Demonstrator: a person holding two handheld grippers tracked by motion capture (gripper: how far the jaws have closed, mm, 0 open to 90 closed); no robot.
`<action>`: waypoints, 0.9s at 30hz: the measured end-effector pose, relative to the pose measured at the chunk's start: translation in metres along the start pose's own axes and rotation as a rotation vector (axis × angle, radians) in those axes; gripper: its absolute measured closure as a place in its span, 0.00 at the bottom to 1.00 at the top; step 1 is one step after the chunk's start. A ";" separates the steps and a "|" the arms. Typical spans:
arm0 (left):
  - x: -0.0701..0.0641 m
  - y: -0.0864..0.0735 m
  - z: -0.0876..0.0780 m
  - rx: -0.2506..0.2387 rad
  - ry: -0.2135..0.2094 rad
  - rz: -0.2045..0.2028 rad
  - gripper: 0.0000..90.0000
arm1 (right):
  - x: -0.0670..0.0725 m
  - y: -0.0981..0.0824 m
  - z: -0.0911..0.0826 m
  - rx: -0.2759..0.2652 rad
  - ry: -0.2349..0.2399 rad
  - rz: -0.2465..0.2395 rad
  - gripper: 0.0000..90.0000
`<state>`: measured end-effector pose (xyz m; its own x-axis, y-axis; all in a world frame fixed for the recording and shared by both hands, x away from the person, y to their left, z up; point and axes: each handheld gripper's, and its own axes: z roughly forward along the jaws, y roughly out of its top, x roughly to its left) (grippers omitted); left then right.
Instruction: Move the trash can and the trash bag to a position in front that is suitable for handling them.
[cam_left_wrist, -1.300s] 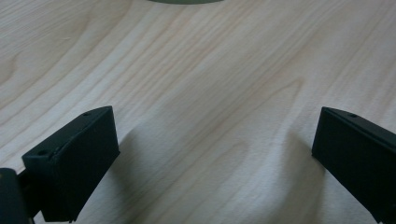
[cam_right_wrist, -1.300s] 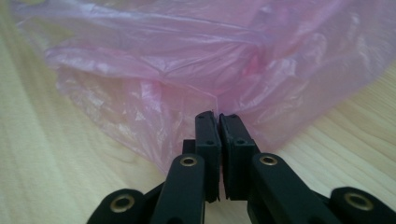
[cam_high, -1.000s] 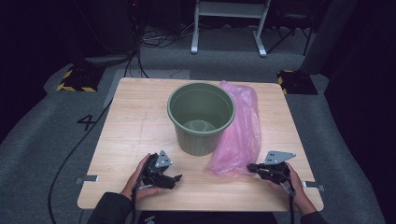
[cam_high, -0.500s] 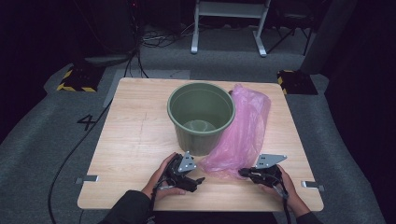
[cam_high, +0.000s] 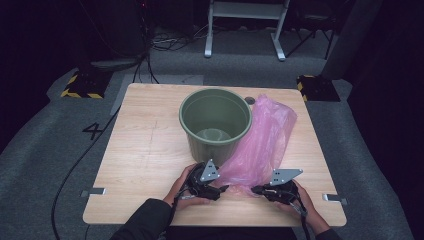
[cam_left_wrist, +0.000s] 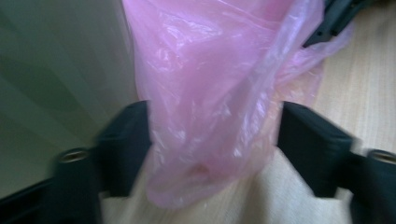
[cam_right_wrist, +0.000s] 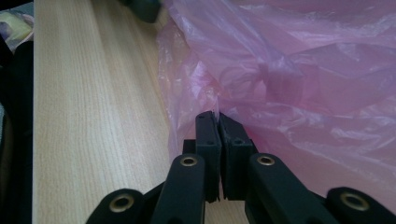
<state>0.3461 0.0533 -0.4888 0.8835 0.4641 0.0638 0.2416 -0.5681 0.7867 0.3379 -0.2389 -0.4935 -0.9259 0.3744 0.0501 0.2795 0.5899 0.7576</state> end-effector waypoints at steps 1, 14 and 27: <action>0.000 0.000 0.000 0.000 0.000 0.000 0.45 | 0.000 0.000 0.000 0.000 0.000 0.000 0.96; 0.012 -0.010 -0.007 0.035 0.016 0.033 0.98 | -0.004 -0.007 -0.018 -0.052 0.008 0.001 0.51; 0.026 -0.027 -0.027 0.063 0.054 0.018 0.99 | -0.014 -0.018 -0.057 -0.143 -0.105 0.078 0.23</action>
<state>0.3519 0.0995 -0.4918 0.8653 0.4885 0.1119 0.2523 -0.6176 0.7450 0.3313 -0.2962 -0.4707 -0.8693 0.4917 0.0499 0.3033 0.4510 0.8394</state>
